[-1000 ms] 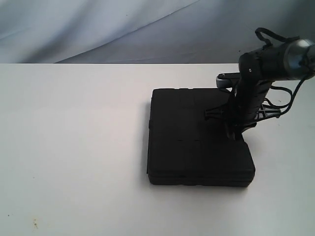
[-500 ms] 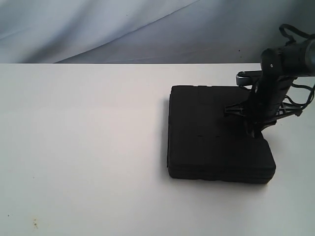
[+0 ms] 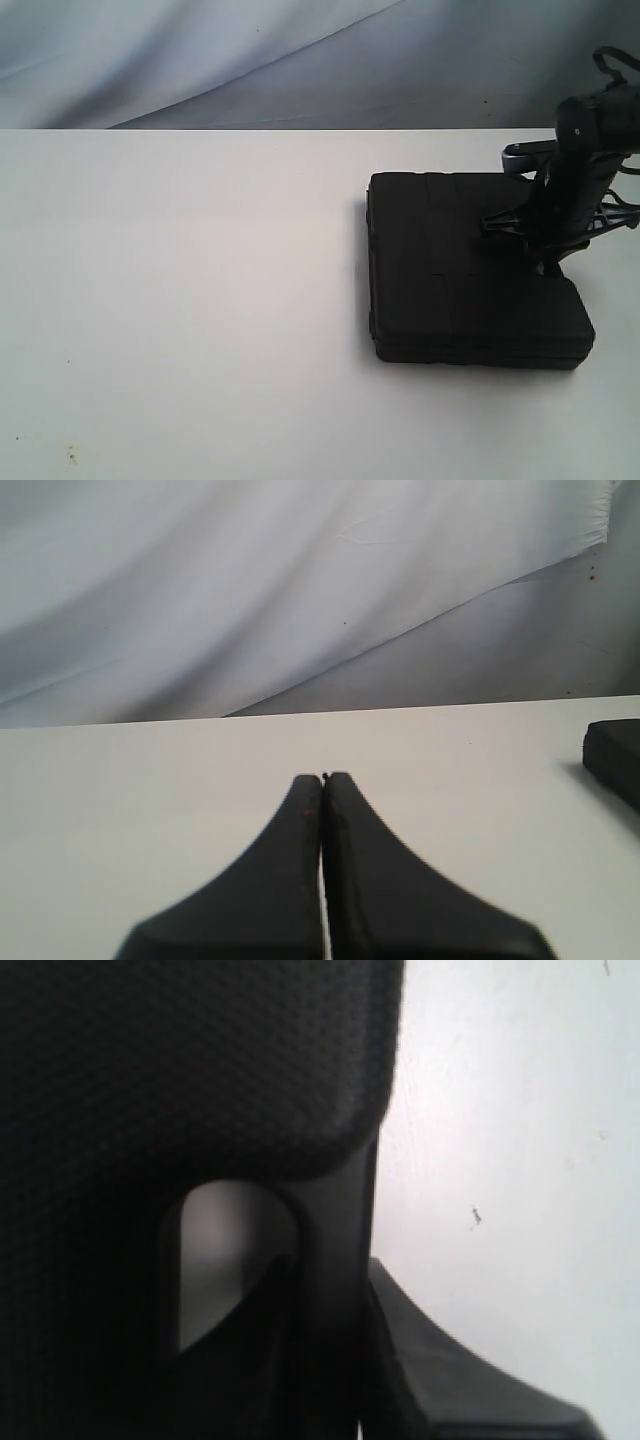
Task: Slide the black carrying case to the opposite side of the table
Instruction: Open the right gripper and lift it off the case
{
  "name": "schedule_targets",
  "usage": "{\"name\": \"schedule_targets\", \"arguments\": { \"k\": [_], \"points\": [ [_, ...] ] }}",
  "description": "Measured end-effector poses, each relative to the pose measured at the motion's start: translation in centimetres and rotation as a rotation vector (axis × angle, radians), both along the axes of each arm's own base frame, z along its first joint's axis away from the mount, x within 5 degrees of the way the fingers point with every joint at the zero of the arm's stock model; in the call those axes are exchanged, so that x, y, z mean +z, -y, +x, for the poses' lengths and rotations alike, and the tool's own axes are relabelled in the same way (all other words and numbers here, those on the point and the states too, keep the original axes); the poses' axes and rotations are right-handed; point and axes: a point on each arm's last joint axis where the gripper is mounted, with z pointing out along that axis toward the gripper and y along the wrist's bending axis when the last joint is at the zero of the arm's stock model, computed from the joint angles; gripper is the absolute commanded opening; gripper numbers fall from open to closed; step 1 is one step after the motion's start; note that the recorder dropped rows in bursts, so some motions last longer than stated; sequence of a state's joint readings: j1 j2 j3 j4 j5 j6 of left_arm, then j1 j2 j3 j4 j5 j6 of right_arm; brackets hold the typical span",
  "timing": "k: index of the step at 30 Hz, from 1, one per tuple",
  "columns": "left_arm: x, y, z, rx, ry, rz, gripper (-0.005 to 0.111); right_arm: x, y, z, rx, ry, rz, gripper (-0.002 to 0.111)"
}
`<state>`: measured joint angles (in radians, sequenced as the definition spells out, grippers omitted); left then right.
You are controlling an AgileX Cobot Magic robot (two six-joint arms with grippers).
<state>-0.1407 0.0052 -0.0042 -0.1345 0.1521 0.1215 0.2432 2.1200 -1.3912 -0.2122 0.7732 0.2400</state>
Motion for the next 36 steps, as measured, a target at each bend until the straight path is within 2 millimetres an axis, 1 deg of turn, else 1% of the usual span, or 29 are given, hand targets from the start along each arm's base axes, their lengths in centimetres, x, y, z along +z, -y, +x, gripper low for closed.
{"name": "schedule_targets", "arguments": {
  "k": [17, 19, 20, 24, 27, 30, 33, 36],
  "points": [
    [0.0, 0.0, 0.0, 0.0, 0.0, 0.0, 0.0, 0.0, 0.2, 0.1, 0.005, 0.003, -0.006, 0.0],
    [0.0, 0.0, 0.0, 0.0, 0.0, 0.0, 0.0, 0.0, 0.2, 0.1, 0.004, 0.002, -0.005, 0.005],
    [0.0, 0.0, 0.0, 0.0, 0.0, 0.0, 0.0, 0.0, 0.2, 0.1, 0.004, 0.002, -0.005, 0.009],
    [0.0, 0.0, 0.0, 0.0, 0.0, 0.0, 0.0, 0.0, 0.2, 0.1, 0.006, 0.002, -0.004, 0.033],
    [0.0, 0.0, 0.0, 0.0, 0.0, 0.0, 0.0, 0.3, 0.2, 0.0, 0.007, 0.006, -0.004, 0.045],
    [0.0, 0.0, 0.0, 0.0, 0.0, 0.0, 0.0, 0.4, 0.3, 0.0, 0.007, 0.003, -0.011, 0.049],
    [0.0, 0.0, 0.0, 0.0, 0.0, 0.0, 0.0, 0.5, 0.4, -0.1, 0.0, -0.007, -0.015, 0.05],
    [0.0, 0.0, 0.0, 0.0, 0.0, 0.0, 0.0, 1.1, 0.5, -0.2, -0.004, 0.004, -0.012, 0.05]
  ]
}}
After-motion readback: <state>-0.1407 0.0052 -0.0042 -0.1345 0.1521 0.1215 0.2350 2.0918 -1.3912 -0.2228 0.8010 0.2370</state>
